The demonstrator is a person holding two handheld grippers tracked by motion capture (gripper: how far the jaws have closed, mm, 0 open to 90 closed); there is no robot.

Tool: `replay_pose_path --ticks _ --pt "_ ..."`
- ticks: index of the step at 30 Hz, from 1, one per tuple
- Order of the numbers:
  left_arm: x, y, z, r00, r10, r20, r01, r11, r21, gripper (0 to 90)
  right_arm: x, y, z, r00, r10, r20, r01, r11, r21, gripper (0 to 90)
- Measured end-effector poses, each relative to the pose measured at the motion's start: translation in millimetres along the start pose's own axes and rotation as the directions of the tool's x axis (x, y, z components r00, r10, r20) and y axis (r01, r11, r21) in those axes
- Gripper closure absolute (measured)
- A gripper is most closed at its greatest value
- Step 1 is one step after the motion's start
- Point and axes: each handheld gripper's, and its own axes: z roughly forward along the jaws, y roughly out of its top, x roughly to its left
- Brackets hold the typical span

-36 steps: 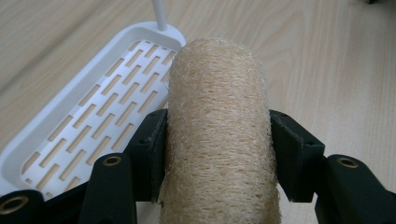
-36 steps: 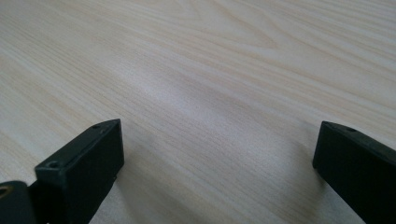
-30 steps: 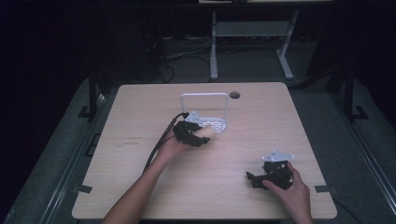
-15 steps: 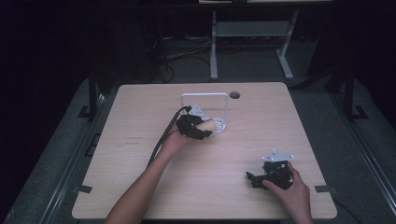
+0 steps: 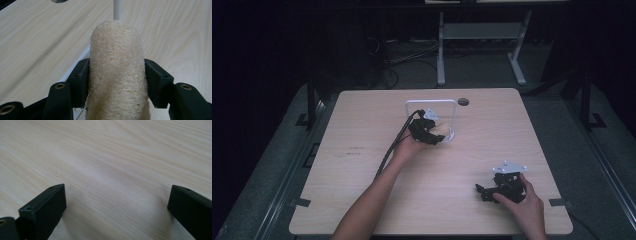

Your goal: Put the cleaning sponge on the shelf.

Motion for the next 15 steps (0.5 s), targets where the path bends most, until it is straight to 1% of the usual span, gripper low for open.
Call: replay_pose_path --ticks 4,5,6,7,10,12,15 --pt "0.4 0.7 7.7 0.9999 -0.005 -0.012 0.005 0.9999 0.016 42.4 0.0 0.0 0.0 1.0000 0.000 -0.001 0.000 1.000 0.000 1.6" --pt "0.1 0.3 9.7 0.9997 -0.012 -0.019 0.013 0.9998 0.017 42.4 0.0 0.0 0.0 1.0000 0.000 -0.001 0.000 1.000 0.000 1.6" --pt "1.1 -0.3 11.1 0.9997 -0.001 -0.024 0.002 0.9992 0.041 42.4 0.0 0.0 0.0 1.0000 -0.001 -0.001 0.001 1.000 0.000 1.6" --pt "1.7 -2.0 14.3 0.9996 -0.007 -0.027 0.008 0.9989 0.047 42.4 0.0 0.0 -0.1 1.0000 0.000 -0.001 0.000 1.000 0.000 1.6" --pt "2.9 -3.8 17.0 0.9993 -0.006 -0.037 0.008 0.9982 0.060 42.4 -0.1 0.0 0.0 1.0000 -0.001 0.000 0.001 1.000 0.000 1.6" --pt "3.4 -5.0 18.8 0.9990 -0.016 -0.041 0.018 0.9981 0.059 42.4 -0.1 0.0 0.0 1.0000 -0.002 0.000 0.002 1.000 0.001 1.6" --pt "3.8 -5.5 19.8 0.9990 -0.014 -0.043 0.017 0.9977 0.066 42.3 -0.1 0.0 0.0 1.0000 -0.002 0.000 0.002 1.000 0.000 1.6"
